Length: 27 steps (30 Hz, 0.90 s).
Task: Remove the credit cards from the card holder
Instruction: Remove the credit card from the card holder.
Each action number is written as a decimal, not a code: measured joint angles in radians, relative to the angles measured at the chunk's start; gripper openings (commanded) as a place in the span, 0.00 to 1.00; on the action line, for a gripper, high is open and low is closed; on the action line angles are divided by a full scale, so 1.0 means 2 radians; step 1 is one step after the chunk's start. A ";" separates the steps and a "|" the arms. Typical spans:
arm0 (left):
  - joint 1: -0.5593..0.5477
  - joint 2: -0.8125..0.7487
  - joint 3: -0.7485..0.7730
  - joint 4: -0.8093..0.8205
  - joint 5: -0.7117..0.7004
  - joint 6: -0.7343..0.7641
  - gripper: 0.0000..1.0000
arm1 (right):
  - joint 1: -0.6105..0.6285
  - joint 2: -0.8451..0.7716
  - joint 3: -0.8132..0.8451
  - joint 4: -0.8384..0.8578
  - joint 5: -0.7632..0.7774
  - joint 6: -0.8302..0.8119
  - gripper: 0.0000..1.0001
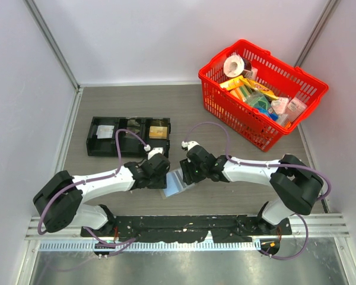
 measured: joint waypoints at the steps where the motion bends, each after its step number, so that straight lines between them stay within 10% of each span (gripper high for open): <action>1: 0.000 0.000 0.000 0.000 0.000 -0.001 0.38 | 0.000 0.000 0.000 -0.002 0.006 0.000 0.54; 27: 0.000 0.012 0.000 0.024 0.003 -0.017 0.34 | -0.001 -0.029 0.017 -0.056 0.015 -0.007 0.54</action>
